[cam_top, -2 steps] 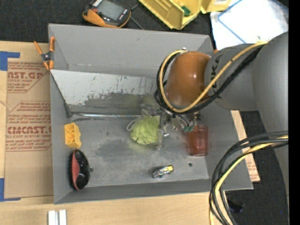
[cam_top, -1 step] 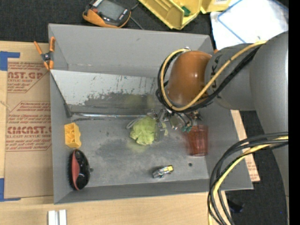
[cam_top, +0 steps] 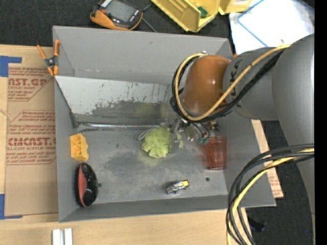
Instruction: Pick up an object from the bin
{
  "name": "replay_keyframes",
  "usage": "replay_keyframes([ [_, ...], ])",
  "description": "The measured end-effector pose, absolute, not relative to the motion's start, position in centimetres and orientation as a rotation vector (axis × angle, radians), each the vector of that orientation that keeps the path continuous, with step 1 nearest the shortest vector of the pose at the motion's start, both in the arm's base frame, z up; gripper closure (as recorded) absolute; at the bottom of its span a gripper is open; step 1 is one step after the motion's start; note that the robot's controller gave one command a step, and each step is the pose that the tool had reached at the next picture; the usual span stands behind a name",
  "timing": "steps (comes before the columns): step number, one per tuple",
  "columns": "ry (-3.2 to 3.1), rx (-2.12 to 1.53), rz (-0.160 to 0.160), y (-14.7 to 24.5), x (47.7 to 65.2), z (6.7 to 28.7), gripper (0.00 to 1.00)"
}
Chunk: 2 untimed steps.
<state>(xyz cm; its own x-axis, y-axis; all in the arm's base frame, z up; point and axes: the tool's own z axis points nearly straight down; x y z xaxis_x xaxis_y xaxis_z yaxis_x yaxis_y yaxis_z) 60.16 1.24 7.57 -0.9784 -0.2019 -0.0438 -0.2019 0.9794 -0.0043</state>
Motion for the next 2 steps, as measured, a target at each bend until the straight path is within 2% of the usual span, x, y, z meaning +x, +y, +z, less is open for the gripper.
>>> replay_keyframes([
  [1,3.077,-0.314,0.000,1.32,60.24,13.96,1.00],
  [2,3.084,-0.315,0.002,1.32,60.03,14.26,1.00],
])
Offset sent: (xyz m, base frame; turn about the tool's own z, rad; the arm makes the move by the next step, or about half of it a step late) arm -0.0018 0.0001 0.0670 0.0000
